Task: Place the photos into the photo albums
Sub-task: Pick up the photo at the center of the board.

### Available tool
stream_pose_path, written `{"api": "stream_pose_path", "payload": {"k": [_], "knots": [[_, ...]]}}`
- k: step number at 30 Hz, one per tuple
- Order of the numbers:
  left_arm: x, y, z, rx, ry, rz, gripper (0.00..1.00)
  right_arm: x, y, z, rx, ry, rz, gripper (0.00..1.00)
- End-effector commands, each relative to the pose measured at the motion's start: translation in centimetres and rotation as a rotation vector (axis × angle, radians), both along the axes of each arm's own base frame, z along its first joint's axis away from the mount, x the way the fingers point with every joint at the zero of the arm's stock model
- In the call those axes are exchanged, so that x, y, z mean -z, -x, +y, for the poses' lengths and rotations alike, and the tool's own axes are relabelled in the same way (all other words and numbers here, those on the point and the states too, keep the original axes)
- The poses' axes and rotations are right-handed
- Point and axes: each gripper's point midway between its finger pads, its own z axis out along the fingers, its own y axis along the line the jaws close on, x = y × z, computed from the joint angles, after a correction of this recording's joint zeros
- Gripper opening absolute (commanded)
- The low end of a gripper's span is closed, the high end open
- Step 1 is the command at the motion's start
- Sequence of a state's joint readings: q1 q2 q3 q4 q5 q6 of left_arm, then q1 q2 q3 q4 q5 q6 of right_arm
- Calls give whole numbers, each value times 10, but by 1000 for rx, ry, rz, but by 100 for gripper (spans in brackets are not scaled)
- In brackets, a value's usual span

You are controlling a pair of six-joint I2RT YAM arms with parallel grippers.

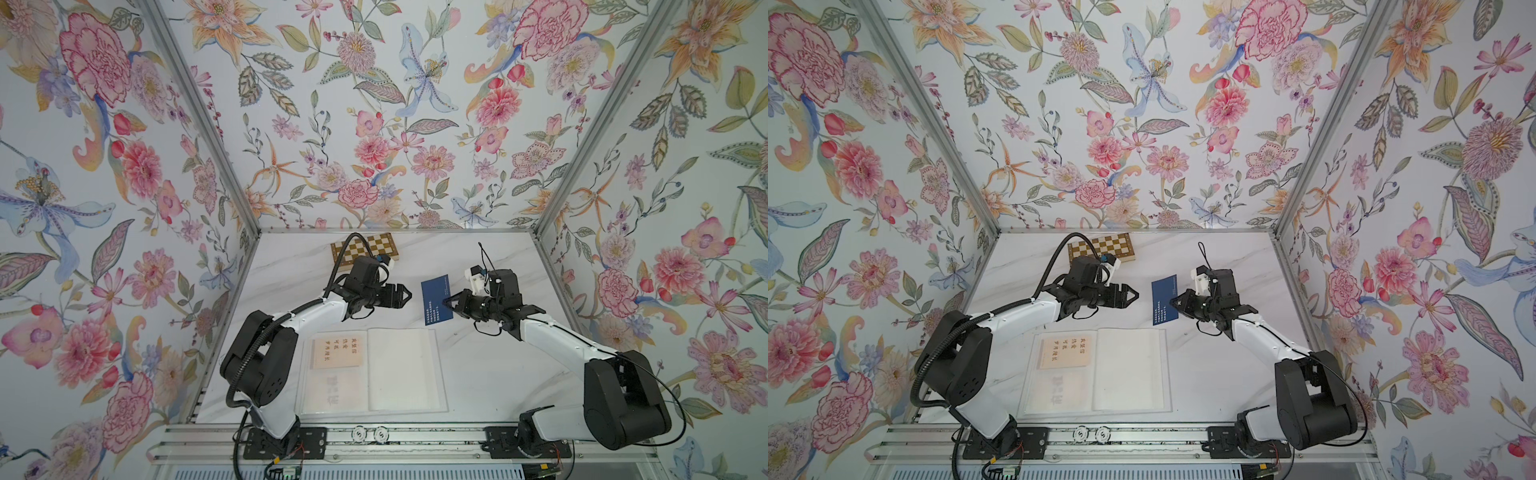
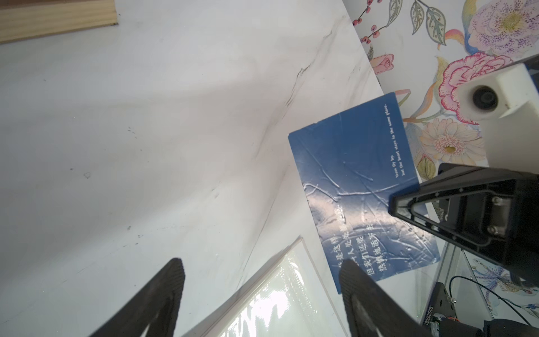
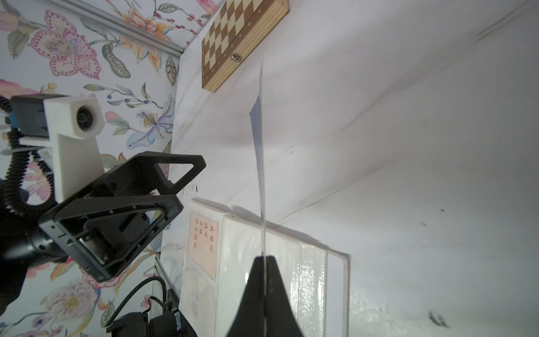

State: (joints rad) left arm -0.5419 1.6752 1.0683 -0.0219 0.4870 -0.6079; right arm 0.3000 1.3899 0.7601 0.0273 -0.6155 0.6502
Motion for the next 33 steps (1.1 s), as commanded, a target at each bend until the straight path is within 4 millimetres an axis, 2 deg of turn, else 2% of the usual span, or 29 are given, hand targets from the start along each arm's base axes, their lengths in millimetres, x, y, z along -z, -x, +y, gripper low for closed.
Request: {"api": "stream_pose_path", "payload": {"k": [1,3,7,15,20,24,33], "knots": [[-4,13,15,24,3,-11,83,-15,23,25,-158,-54,-39,0],[1,21,24,22,12,2,84,-15,36,37,-224,-67,-45,0],[-2,33,34,26,70,1,86,-10,53,49,-291,-98,-43,0],[-6,56,32,77,161,-4,88,-17,91,81,-479,-165,-82,0],[-14,68,30,108,212,1,84,-14,109,95,-576,-186,-91,0],[-15,75,33,109,217,4,78,-8,114,99,-603,-193,-74,0],[-20,91,32,153,251,24,66,-3,111,105,-617,-208,-64,0]]}}
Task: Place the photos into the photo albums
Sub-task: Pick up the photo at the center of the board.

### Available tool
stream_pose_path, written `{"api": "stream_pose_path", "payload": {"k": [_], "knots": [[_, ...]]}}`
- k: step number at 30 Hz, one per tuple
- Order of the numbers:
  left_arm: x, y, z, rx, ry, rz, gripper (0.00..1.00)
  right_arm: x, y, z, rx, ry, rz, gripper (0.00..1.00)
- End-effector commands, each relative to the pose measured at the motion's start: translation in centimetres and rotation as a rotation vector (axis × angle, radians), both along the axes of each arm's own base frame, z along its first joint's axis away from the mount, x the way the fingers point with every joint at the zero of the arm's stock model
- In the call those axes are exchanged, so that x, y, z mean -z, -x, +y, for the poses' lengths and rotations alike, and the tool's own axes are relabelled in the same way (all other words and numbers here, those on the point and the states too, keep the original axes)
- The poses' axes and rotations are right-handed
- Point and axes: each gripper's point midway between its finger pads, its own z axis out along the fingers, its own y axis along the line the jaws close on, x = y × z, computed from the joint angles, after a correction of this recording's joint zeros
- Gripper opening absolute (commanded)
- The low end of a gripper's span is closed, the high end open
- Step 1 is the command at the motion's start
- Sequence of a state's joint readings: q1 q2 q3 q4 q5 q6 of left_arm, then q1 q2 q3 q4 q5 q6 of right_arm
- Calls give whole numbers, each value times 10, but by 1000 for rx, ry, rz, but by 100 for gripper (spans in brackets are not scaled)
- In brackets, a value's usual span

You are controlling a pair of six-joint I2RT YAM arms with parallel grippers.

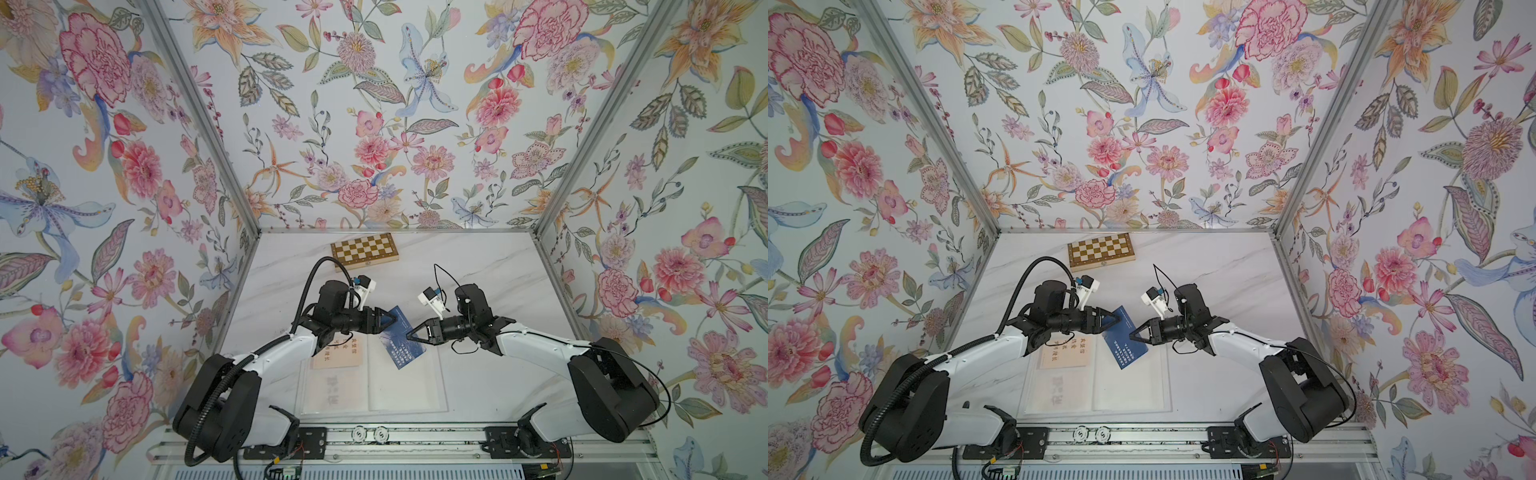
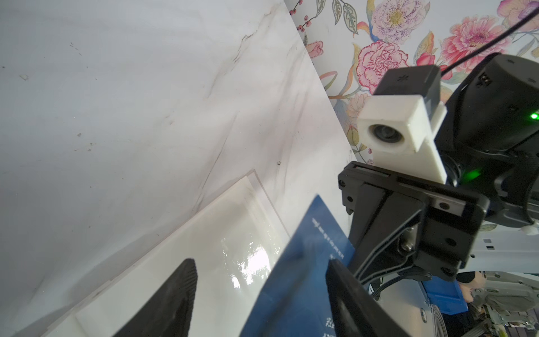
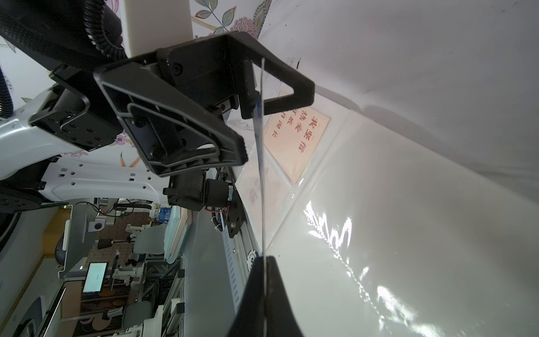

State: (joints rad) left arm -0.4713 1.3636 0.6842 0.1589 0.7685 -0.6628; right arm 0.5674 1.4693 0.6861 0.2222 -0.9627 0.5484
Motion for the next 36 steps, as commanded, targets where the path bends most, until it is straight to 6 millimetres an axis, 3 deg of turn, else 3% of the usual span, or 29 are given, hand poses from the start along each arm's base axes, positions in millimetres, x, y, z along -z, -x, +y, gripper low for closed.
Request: {"api": "stream_pose_path", "payload": {"k": [1,22,29,35,36], "knots": [[-8,9,1,25,31,-11,65,-1,1,4,-30,-19,-20,0],[-4,17,-1,45,32,14,29,3,-10,10,-53,-14,-18,0],[-6,15,-1,36,30,10,9,4,-11,11,-63,-9,-10,0],[-6,12,-1,24,25,8,0,1,-13,11,-61,-10,-13,0],[-6,10,0,16,22,6,0,2,-14,10,-58,-8,-9,5]]}}
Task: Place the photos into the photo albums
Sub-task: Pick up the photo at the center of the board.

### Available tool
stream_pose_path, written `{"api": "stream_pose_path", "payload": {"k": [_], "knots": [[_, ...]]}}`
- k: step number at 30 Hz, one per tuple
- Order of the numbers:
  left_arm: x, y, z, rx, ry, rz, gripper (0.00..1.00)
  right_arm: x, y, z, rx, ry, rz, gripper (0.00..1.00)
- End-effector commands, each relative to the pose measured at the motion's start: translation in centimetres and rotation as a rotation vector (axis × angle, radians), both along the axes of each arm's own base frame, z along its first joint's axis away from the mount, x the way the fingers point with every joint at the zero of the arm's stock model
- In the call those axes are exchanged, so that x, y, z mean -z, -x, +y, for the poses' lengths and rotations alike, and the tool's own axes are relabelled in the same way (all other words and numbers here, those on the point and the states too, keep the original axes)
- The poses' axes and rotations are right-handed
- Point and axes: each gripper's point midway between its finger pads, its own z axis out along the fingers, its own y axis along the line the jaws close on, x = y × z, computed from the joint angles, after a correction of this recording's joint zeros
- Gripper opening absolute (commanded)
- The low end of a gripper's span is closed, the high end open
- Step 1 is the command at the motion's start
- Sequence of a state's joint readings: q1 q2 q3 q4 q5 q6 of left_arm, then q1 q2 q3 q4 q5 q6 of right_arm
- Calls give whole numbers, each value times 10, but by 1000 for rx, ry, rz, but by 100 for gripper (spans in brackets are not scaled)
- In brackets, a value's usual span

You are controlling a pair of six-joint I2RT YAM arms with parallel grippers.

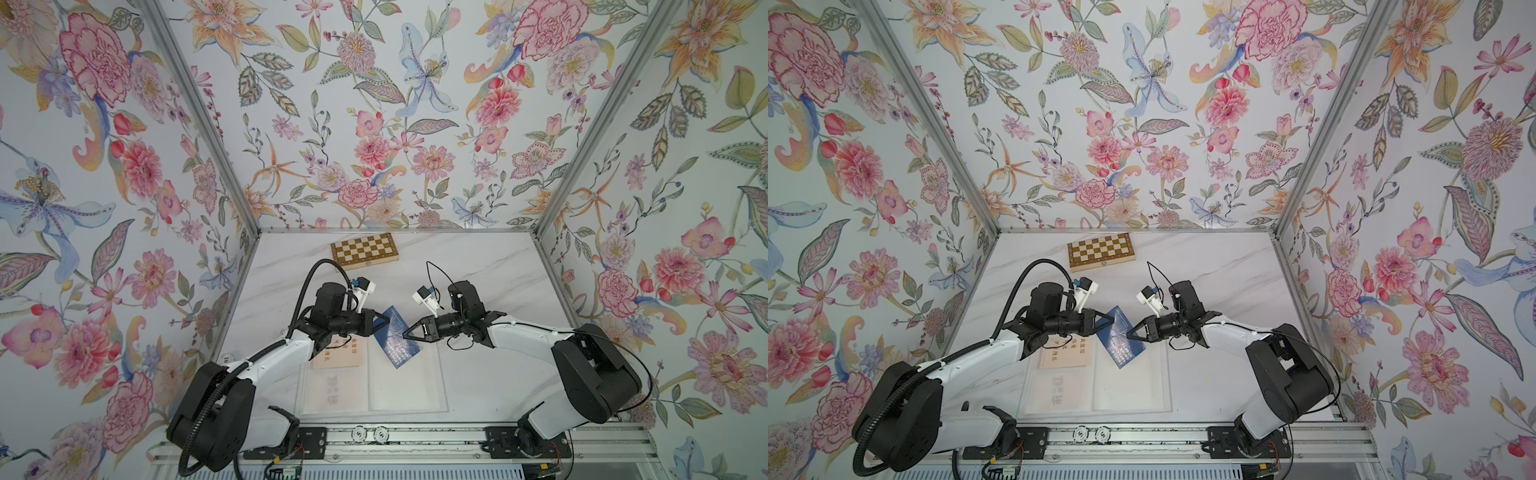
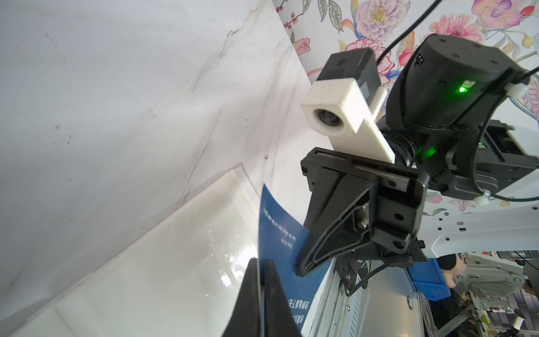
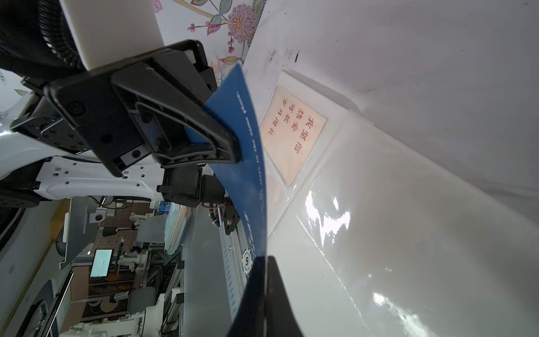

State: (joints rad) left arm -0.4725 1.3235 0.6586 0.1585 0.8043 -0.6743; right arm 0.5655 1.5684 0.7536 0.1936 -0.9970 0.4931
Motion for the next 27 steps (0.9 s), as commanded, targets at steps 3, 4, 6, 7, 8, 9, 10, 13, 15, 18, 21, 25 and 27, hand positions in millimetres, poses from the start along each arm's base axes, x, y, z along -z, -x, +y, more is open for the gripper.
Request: {"api": "stream_pose_path", "payload": {"k": [3,4,6,7,8,9,10,13,15,18,21,25,27], "knots": [[-2,-4,1,-27,-9,-7,0,-9,-9,0,-3,-16,-14,24],[-3,-5,2,-34,-9,-9,0,-10,-9,-2,1,-17,-15,29],[-4,-8,5,-51,-11,-14,0,-12,-12,-4,12,-19,-20,36],[-6,-10,7,-62,-8,-17,0,-12,-13,-6,21,-19,-20,39],[-6,-13,10,-83,-8,-16,0,-12,-15,-9,34,-18,-19,42],[-6,-15,14,-103,-6,-16,0,-12,-18,-11,48,-17,-18,44],[-7,-18,17,-124,2,-14,0,-12,-21,-14,66,-17,-15,45],[-7,-27,28,-179,31,1,0,-10,-30,-23,121,-19,8,46],[-9,-32,35,-213,54,7,0,-8,-34,-26,152,-15,15,46],[-11,-39,45,-265,87,20,0,-4,-38,-29,201,10,22,46],[-11,-44,57,-320,126,39,0,-7,-39,-28,233,13,17,46],[-12,-49,71,-382,194,63,0,-11,-39,-22,276,-3,9,47],[-11,-50,75,-400,221,73,0,-12,-40,-19,300,-23,17,48]]}}
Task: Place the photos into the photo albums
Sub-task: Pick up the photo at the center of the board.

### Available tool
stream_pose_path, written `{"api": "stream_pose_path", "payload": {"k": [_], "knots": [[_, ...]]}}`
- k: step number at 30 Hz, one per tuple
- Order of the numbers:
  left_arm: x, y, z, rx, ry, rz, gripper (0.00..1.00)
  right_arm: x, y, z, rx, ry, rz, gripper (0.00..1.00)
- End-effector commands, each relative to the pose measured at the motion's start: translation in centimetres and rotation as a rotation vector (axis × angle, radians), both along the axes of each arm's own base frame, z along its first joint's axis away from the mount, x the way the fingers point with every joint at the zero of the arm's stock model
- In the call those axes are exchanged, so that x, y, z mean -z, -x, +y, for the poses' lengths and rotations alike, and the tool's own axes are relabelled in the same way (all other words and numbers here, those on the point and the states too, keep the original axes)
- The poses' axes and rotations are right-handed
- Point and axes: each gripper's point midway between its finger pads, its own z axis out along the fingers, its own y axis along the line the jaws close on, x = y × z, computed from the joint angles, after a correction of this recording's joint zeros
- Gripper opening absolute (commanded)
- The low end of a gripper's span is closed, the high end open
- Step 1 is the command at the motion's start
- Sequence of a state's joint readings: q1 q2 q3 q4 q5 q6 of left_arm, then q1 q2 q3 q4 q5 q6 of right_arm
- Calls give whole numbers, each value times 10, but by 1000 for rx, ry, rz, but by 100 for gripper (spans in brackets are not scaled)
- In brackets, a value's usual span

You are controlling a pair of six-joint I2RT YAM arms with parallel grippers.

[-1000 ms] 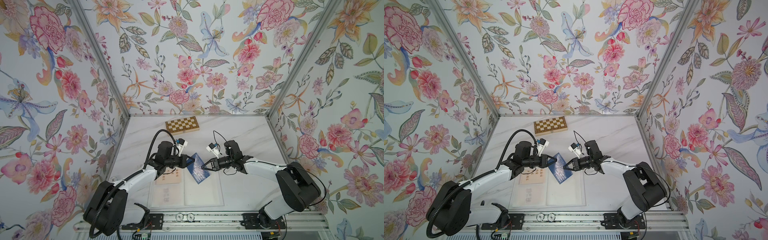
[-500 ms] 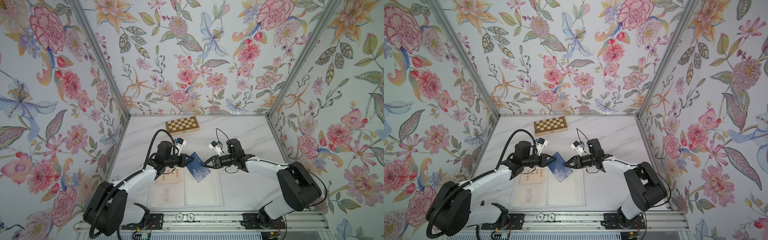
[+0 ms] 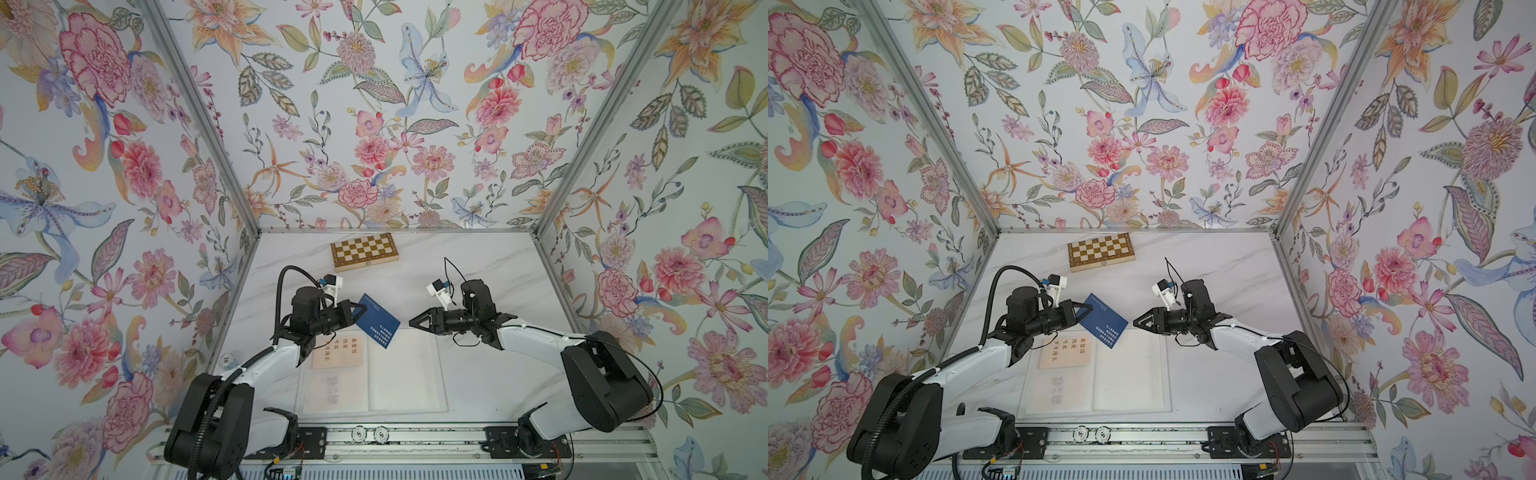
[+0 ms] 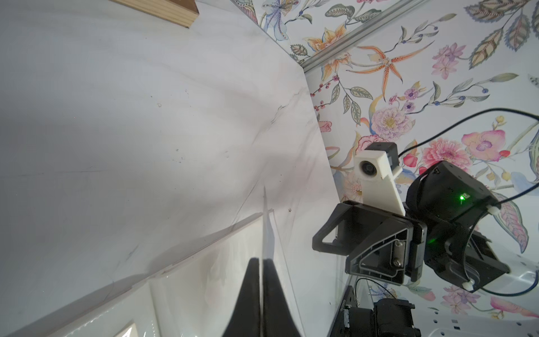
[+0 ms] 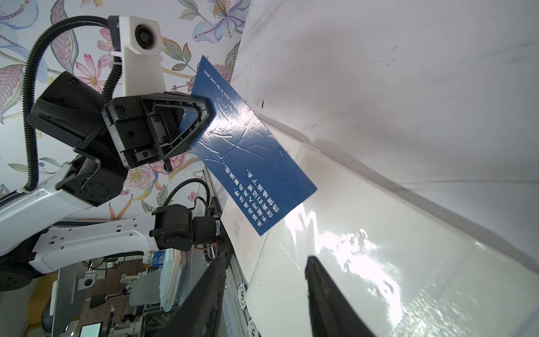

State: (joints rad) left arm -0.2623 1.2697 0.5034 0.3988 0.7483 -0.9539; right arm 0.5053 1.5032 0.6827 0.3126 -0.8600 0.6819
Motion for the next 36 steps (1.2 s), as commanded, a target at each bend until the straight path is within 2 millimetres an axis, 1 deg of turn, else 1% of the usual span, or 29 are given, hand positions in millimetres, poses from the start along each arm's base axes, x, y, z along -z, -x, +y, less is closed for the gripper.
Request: {"api": "stream_pose_path", "payload": {"k": [1,4,10,13,16,17,18,24,29,36], "knots": [[-16,-6,7,-49,87,-26,0,-10,-7,5,76,-42,-22,48],[-16,-7,9,-59,114,-18,0,-6,-7,14,100,-67,-10,50],[-17,-8,9,-71,164,-6,0,0,-12,35,131,-144,21,50],[-18,-9,9,-74,180,-2,0,0,-15,46,132,-186,28,50],[-18,-9,9,-78,189,1,0,-4,-21,53,136,-218,27,50],[-18,-9,9,-78,191,3,0,-5,-16,60,116,-226,27,50],[-18,-9,10,-81,197,6,0,-6,-15,64,108,-233,26,50],[-18,-8,10,-93,241,14,0,-10,-18,73,102,-267,31,48],[-15,-8,11,-106,264,26,0,-14,-21,75,103,-294,30,41],[-11,-8,11,-118,280,40,0,-22,-25,77,110,-310,20,23]]}}
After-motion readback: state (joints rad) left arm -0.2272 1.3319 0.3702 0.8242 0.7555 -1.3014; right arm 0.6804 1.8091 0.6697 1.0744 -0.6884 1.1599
